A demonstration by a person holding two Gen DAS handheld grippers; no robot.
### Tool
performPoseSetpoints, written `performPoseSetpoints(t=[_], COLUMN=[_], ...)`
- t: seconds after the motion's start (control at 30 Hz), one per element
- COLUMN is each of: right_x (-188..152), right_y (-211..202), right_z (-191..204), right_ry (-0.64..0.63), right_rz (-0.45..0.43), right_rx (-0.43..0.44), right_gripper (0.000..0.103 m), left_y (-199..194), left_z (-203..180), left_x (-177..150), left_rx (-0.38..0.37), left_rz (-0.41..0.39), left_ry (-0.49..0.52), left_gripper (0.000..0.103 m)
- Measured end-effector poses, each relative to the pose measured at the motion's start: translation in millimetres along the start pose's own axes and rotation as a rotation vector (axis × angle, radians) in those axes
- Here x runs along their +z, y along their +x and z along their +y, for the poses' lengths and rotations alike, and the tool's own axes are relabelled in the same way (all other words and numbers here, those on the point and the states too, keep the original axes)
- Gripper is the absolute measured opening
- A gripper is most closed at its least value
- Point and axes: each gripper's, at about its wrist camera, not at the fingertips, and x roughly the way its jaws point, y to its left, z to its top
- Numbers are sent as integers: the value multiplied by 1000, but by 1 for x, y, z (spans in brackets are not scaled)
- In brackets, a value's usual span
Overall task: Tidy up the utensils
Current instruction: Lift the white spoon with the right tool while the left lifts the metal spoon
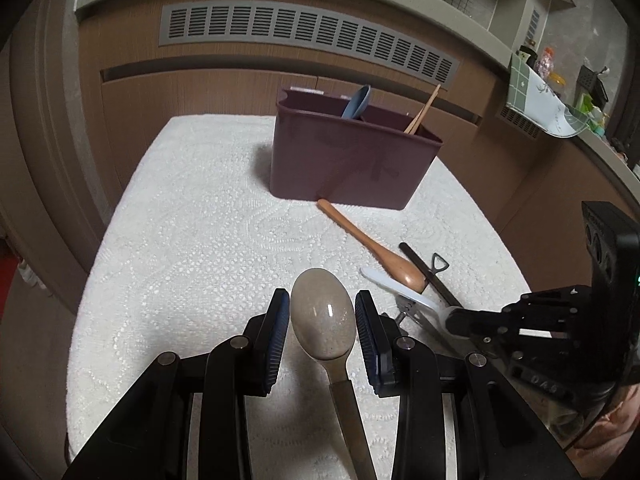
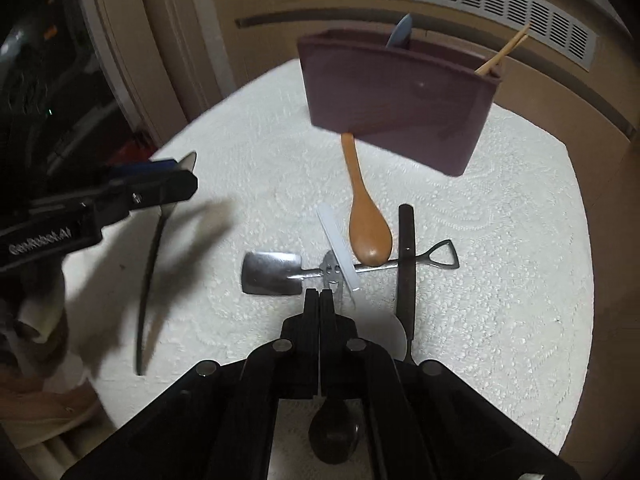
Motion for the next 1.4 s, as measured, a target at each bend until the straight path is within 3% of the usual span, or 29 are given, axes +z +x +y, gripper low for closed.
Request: performPoseSetpoints(t=[0.13, 0.23, 0.3, 0.37, 0.53, 0.6, 0.7, 0.77, 0.8, 0.87, 1.2, 1.4], right_x=[-5, -17, -26, -29, -8, 7, 20, 23, 25, 27, 32, 40], right_y=[-14, -13, -14, -17, -2, 13, 43, 59, 59, 53, -26, -44], right_z=[-1, -5, -7, -9, -10, -3, 1, -1, -3, -3, -11, -16], right_ry=[-29, -31, -32, -36, -57, -91, -115, -112, -98, -87, -12, 15], right_rz=[-1, 35, 37, 20, -31, -24, 42, 91, 82, 88, -97, -163], right_rx=[-22, -15, -44, -68, -112, -91, -69, -69, -64, -81, -64, -67], right_gripper=[1, 14, 30, 33, 33, 31, 18, 17, 10, 7, 7, 7], left_y=[-6, -7, -7, -7, -6, -6, -8, -9, -10, -12, -29, -40], left_z=[-3, -4, -6, -8, -12, -13, -13, -12, -12, -12, -29, -44], left_x=[3, 3, 3, 3, 5, 5, 4, 4, 4, 4, 24, 44], left_rx=[6, 7, 4, 0, -8, -5, 2, 3, 4, 3, -8, -4], left_rz=[-11, -6, -5, -5, -9, -9, -8, -10, -12, -18, -93, -146], left_ry=[7, 6, 9, 17, 22, 25, 28, 26, 24, 22, 61, 111], left_gripper=[35, 35, 35, 35, 35, 35, 35, 35, 35, 35, 35, 35])
